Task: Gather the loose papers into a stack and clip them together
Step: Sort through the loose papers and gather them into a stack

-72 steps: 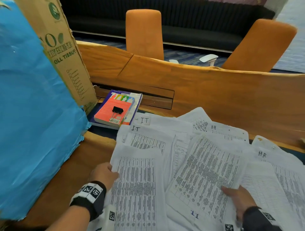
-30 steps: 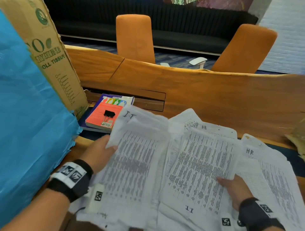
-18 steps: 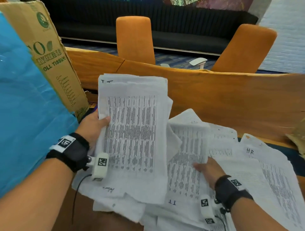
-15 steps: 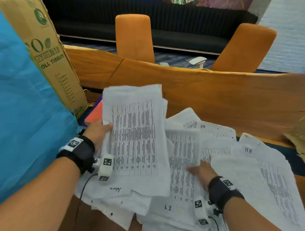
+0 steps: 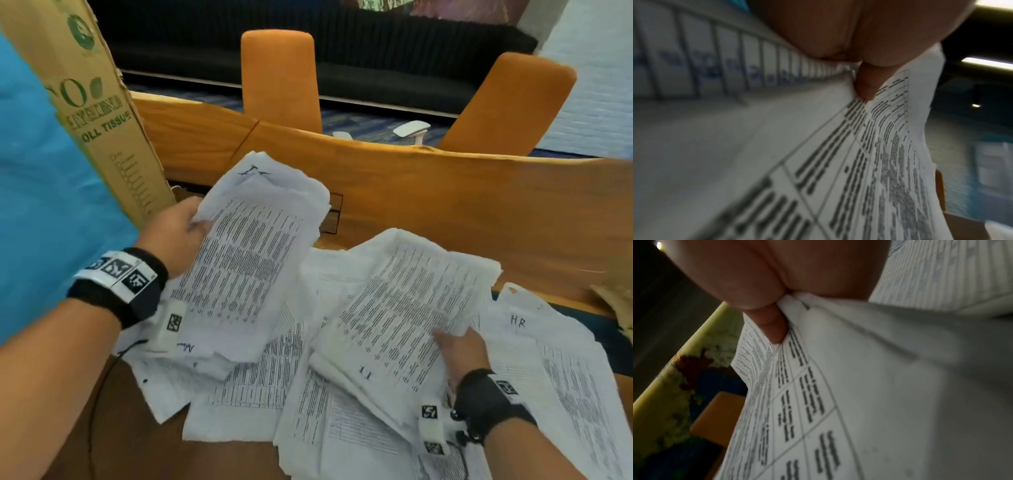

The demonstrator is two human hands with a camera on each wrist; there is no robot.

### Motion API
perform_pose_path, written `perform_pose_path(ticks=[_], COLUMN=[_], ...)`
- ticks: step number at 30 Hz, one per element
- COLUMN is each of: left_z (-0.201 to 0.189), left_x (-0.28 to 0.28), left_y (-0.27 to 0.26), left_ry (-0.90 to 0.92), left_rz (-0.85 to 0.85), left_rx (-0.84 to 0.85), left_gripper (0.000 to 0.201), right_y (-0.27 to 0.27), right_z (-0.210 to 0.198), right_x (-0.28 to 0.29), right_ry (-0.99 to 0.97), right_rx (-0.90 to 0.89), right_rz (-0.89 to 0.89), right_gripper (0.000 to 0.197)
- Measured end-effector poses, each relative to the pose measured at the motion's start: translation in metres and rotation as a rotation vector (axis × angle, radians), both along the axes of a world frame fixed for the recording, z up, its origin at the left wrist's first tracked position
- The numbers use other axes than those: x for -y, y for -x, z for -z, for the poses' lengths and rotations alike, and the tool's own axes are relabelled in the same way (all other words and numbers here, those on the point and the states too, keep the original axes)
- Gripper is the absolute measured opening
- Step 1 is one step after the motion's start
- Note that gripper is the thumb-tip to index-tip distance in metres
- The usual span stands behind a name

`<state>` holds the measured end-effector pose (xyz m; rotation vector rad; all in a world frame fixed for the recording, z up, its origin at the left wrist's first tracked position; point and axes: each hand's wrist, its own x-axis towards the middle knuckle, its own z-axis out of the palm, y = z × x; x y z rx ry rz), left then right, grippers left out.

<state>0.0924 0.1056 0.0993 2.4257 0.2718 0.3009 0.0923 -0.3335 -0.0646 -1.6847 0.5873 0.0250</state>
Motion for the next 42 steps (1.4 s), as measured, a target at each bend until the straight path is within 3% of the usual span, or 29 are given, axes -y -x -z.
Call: perform_pose_path(ticks=[3,7,9,12,17,20,23,25,26,29,30,33,35,38,40,42], left_z=[-0.026,-0.048,-0.059,-0.07,-0.076,-0.038,0.024,0.071,0.097,0.146,0.157,0.171,0.17,0.158,0.142,0.116], left_x=[0.009,0.031,0.037,0.031,0.026,0.046,0.08,0.102,0.11,0.122,0.123,0.132,0.142,0.155,0.156,0.153], left_y=[-0.009,-0.026,-0.038,-0.058,-0.071,-0.065,-0.044,-0.02,-0.009,0.019,0.024,0.04,0.045,0.048,0.047,0.042], left_ry=[-0.174,-0.33,-0.233,-0.015,0.29,0.432,0.341,0.352,0.403,0.435,0.457,0.561,0.649,0.703,0.714,0.737], left_rz=[0.085,0.224,0.237,0.125,0.035,0.02,0.055,0.037,0.035,-0.006,-0.042,-0.114,-0.135,-0.154,-0.124,-0.079], left_rx=[0.11,0.125,0.158,0.226,0.215,0.039,-0.239,-0.416,-0.495,-0.65,-0.671,-0.705,-0.713,-0.713,-0.653,-0.484], left_gripper=[0.01,0.007,0.007,0.008,0.027,0.021,0.037,0.034,0.032,0.028,0.028,0.035,0.04,0.043,0.036,0.026], right_y=[-0.019,-0.025,-0.021,-0.013,-0.001,0.006,0.016,0.023,0.026,0.029,0.031,0.042,0.049,0.052,0.051,0.047], right_z=[-0.011,-0.015,-0.01,-0.002,-0.003,-0.008,-0.009,-0.001,0.003,0.026,0.025,0.016,0.015,0.008,-0.007,-0.034], right_x=[0.005,0.001,-0.001,-0.002,0.002,-0.004,-0.017,-0.024,-0.027,-0.024,-0.025,-0.036,-0.049,-0.069,-0.073,-0.074], right_ry=[-0.068,-0.162,-0.165,-0.171,-0.214,-0.261,-0.255,-0.252,-0.252,-0.327,-0.351,-0.326,-0.264,-0.02,-0.002,-0.016], right_rx=[0.088,0.09,0.055,0.029,-0.018,-0.084,-0.176,-0.243,-0.275,-0.318,-0.332,-0.325,-0.329,-0.278,-0.188,-0.031], right_rz=[0.084,0.044,0.003,-0.034,-0.08,-0.14,-0.219,-0.223,-0.205,-0.152,-0.15,-0.223,-0.316,-0.395,-0.396,-0.376], right_gripper=[0.044,0.047,0.046,0.044,0.037,0.033,0.028,0.035,0.045,0.106,0.111,0.089,0.084,0.041,0.028,0.019])
